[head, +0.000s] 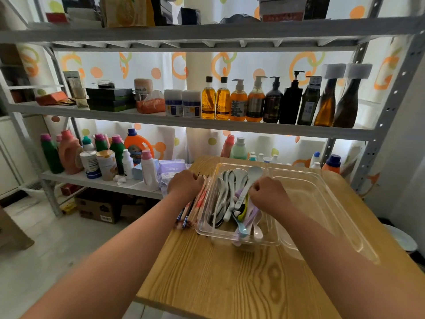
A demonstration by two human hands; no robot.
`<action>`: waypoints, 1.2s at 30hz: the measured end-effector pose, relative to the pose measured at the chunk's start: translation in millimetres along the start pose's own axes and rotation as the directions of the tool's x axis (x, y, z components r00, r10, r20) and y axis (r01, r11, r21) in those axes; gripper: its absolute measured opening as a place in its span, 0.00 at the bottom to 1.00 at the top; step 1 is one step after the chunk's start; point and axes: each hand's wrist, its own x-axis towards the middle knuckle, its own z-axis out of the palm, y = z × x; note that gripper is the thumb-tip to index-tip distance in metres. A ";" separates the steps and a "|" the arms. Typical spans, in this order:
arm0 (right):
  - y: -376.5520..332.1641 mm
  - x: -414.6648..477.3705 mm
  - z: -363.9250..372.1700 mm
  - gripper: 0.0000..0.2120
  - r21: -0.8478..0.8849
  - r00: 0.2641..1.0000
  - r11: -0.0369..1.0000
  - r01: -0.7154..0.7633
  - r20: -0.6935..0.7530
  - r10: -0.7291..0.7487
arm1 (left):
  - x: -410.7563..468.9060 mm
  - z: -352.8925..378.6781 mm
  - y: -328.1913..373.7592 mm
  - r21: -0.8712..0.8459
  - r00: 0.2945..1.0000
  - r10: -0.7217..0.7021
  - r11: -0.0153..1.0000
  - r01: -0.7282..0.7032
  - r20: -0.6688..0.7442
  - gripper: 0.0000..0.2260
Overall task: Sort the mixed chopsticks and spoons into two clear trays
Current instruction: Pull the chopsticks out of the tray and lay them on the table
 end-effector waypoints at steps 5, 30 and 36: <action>-15.8 -11.4 -3.3 0.13 -0.347 0.939 0.928 0.134 0.345 -0.007 | -2.6 22.2 25.0 0.017 0.995 0.056 0.998 -0.058 0.087 0.20; 1.8 7.5 36.1 0.30 0.002 0.948 1.000 0.005 0.317 -0.006 | -5.3 48.2 19.9 0.140 0.989 0.148 0.979 -0.148 0.011 0.11; -10.2 2.8 48.2 0.45 -0.140 0.899 0.987 -0.075 0.418 0.128 | -7.3 47.2 20.4 0.157 0.989 0.149 0.976 -0.148 0.010 0.10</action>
